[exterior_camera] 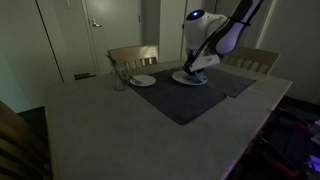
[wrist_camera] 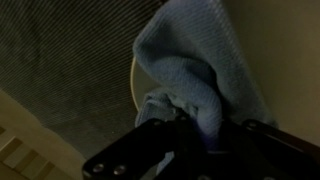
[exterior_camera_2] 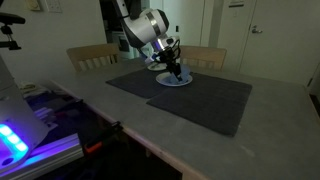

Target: Wipe the plate with the towel

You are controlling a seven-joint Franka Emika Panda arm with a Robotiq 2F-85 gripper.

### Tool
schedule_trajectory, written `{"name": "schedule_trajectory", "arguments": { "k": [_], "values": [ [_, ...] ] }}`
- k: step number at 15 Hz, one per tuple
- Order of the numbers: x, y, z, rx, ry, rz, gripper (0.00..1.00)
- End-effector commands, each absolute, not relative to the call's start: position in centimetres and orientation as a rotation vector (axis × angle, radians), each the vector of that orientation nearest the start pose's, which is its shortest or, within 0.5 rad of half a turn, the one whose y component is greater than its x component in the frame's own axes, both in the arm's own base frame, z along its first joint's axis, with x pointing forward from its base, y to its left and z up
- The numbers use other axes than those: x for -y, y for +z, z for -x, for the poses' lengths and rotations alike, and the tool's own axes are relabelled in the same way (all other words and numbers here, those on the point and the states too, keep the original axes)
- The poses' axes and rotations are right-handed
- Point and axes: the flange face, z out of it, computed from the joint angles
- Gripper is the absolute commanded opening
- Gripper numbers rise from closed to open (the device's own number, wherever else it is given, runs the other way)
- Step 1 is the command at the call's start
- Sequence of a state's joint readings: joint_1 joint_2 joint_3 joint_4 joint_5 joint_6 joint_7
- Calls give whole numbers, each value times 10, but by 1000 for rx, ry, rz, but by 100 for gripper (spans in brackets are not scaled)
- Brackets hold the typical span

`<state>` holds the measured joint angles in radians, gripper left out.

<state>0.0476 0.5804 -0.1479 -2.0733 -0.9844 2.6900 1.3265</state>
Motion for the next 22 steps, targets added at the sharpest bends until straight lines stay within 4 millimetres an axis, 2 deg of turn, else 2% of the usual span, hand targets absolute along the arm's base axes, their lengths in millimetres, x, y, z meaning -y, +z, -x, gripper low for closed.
{"name": "schedule_trajectory", "arguments": {
  "k": [1,6,11,14,17,19,22],
  "values": [
    [37,134,-570,-877,-561,3519,4],
    [30,128,-564,-879,-506,3415,4],
    [31,138,-564,-878,-560,3140,4],
    [31,138,-560,-860,-562,2995,4],
    [23,136,-556,-806,-537,2871,4],
    [16,135,-554,-777,-515,2804,4],
    [9,135,-553,-730,-476,2812,4]
  ]
}}
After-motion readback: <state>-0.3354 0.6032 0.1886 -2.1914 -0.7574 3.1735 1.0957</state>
